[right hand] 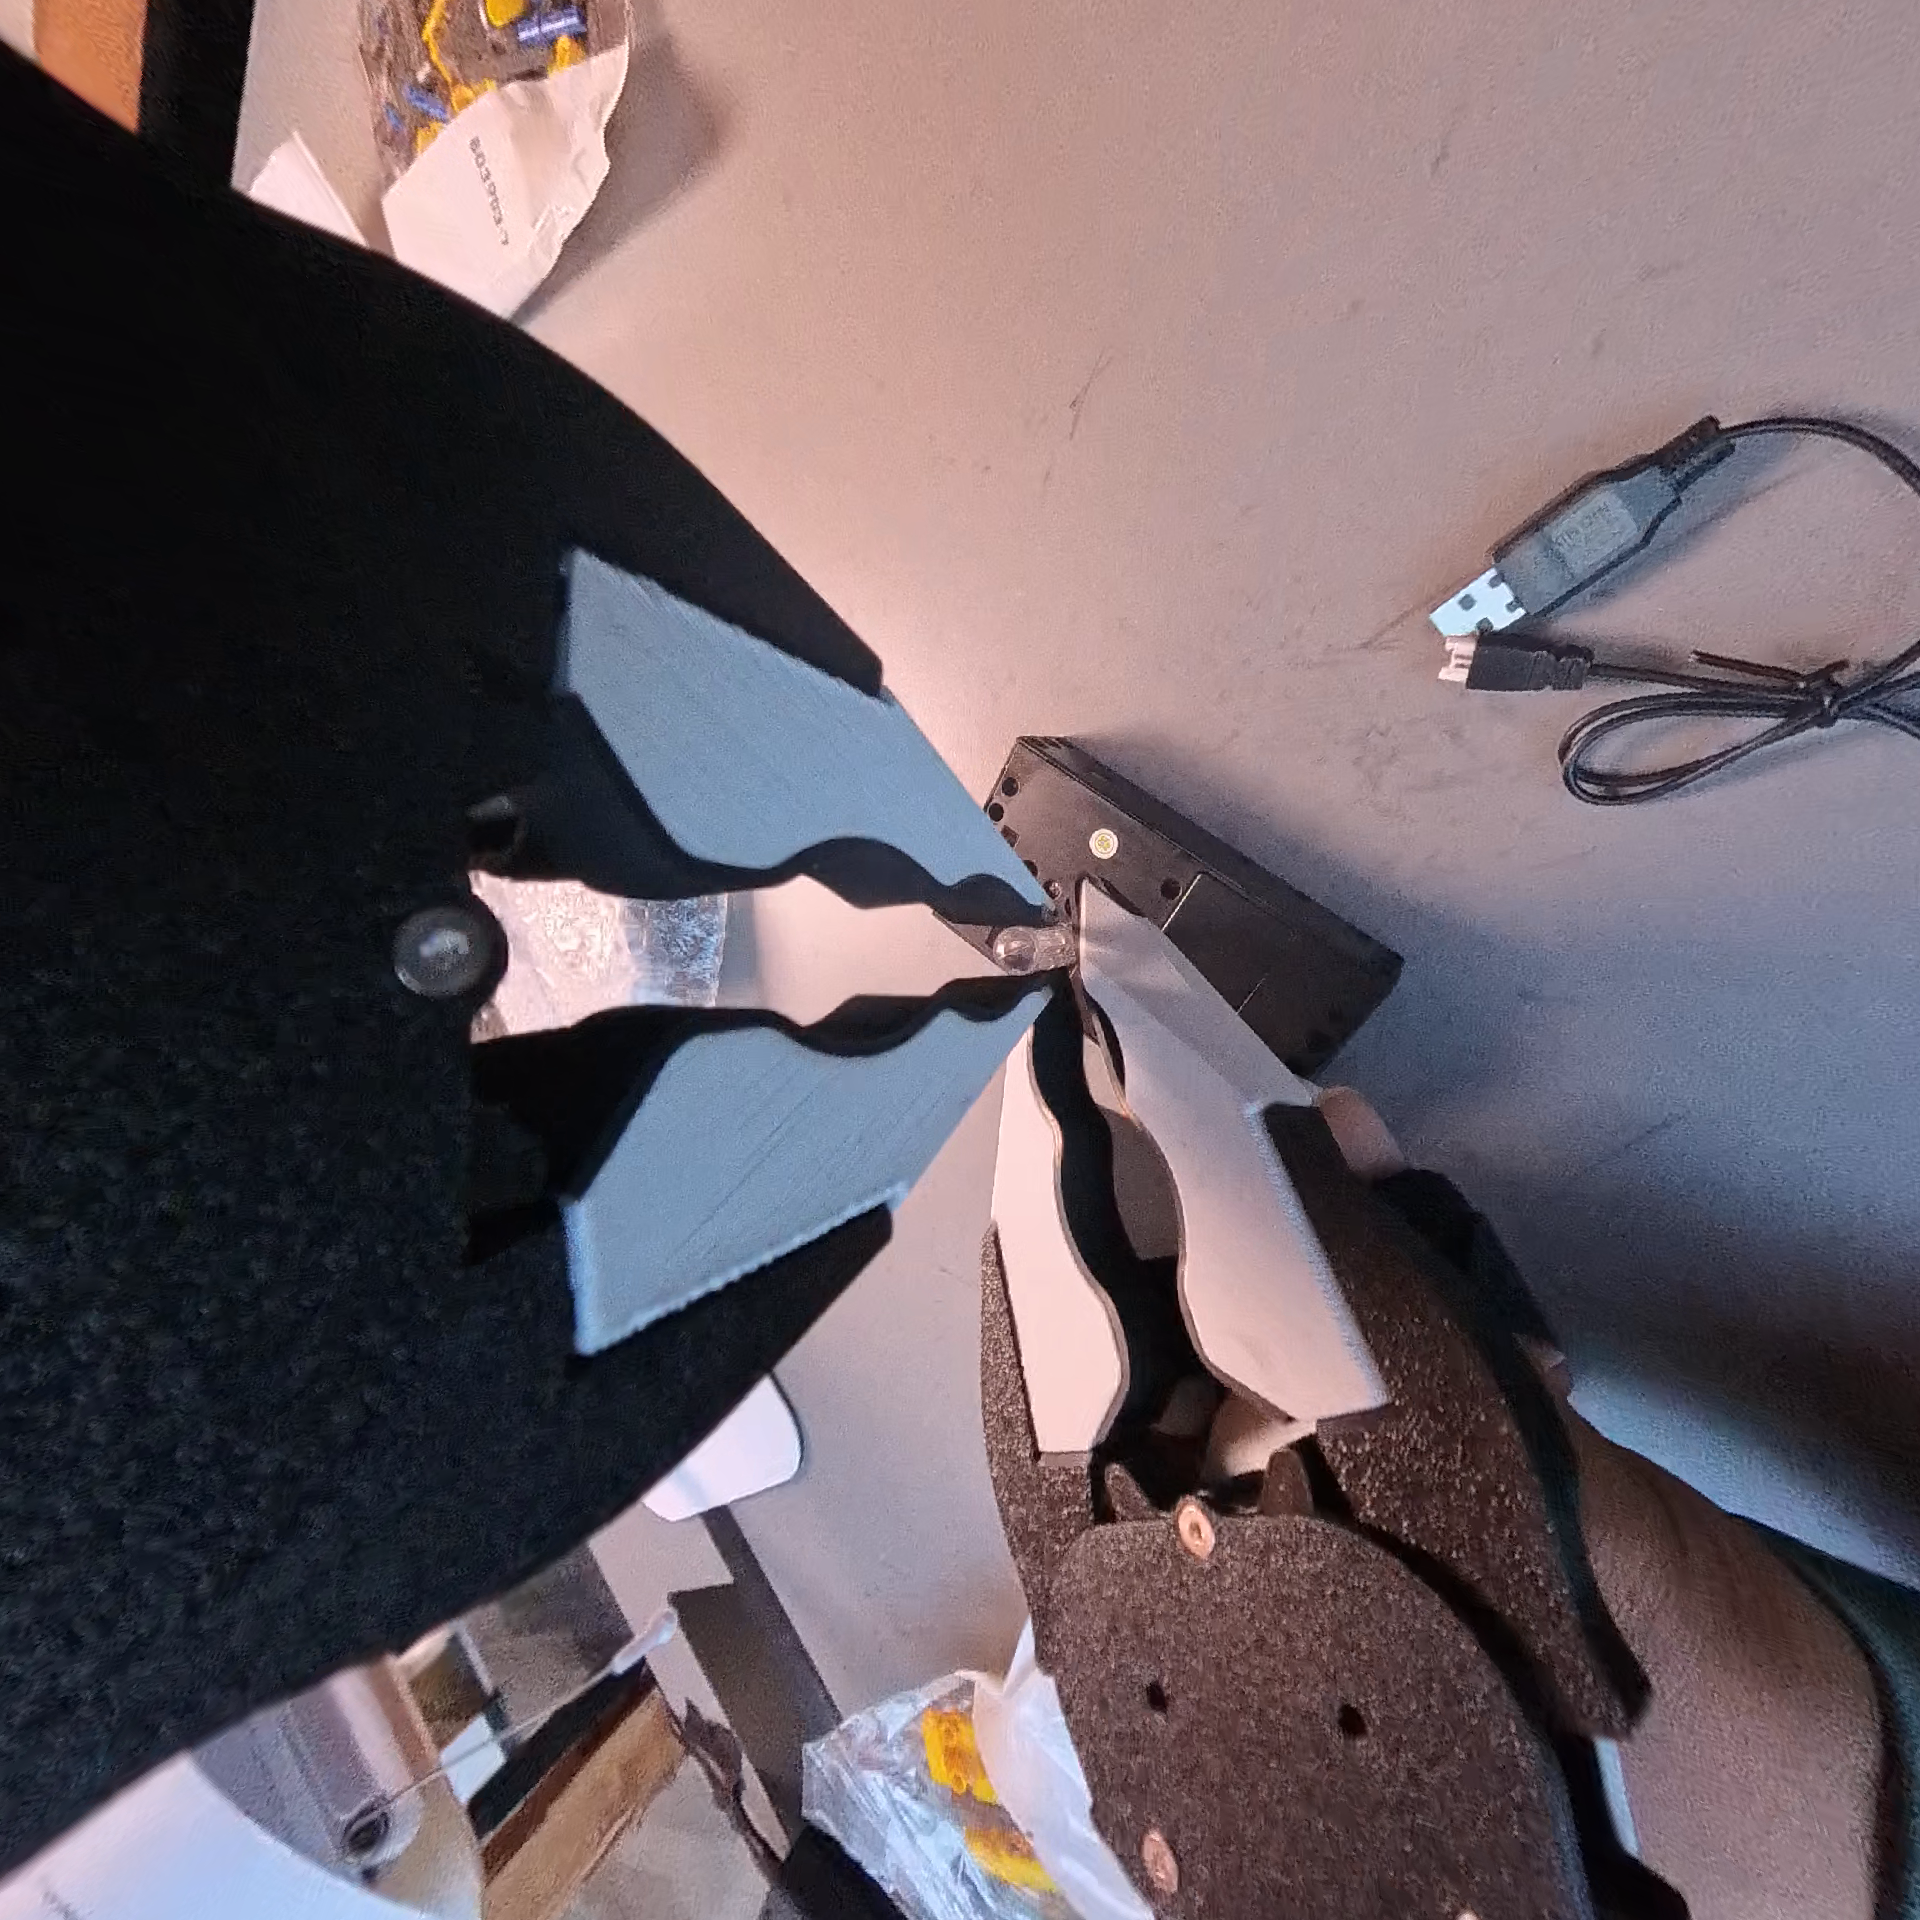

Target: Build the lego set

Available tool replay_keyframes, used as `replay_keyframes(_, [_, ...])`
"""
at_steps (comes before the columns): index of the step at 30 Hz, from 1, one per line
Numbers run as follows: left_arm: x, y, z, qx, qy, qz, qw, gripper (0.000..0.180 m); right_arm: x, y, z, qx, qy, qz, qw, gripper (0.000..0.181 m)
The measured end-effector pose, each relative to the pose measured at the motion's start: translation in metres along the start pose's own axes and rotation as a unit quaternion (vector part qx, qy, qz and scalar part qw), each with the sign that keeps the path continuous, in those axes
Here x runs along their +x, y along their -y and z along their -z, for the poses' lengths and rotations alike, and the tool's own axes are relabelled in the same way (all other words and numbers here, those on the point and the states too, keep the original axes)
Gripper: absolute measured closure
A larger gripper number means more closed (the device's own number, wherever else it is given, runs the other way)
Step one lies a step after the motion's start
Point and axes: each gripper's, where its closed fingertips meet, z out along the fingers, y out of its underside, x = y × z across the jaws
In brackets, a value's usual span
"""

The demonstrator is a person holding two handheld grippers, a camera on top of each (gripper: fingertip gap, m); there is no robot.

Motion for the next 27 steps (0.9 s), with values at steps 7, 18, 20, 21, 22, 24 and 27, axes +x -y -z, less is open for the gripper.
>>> replay_keyframes(7, [-0.007, -0.001, 0.002, 0.000, 0.014, 0.018, 1.000, 0.171, 0.005, -0.012, 0.006, 0.046, 0.048, -0.343, 0.937, 0.158])
replay_keyframes(18, [-0.006, -0.002, 0.004, 0.000, 0.009, 0.019, 1.000, 0.168, 0.011, -0.006, -0.001, 0.034, 0.063, -0.302, 0.951, 0.174])
replay_keyframes(20, [-0.004, -0.002, 0.004, 0.002, 0.005, 0.015, 1.000, 0.166, 0.009, -0.007, 0.000, 0.012, 0.043, -0.178, 0.983, 0.173])
replay_keyframes(21, [-0.004, -0.002, 0.004, 0.002, 0.004, 0.015, 1.000, 0.166, 0.009, -0.008, 0.000, -0.001, 0.038, -0.128, 0.991, 0.173])
replay_keyframes(22, [-0.004, -0.002, 0.004, 0.001, 0.006, 0.016, 1.000, 0.170, 0.008, -0.007, 0.000, -0.010, 0.037, -0.087, 0.995, 0.173])
replay_keyframes(24, [-0.005, -0.003, 0.003, -0.003, 0.008, 0.016, 1.000, 0.171, 0.006, -0.006, 0.000, -0.020, 0.039, -0.051, 0.998, 0.173])
replay_keyframes(27, [-0.008, -0.004, 0.004, -0.005, 0.017, 0.025, 1.000, 0.172, 0.012, -0.012, 0.000, -0.015, 0.039, -0.167, 0.985, 0.170])
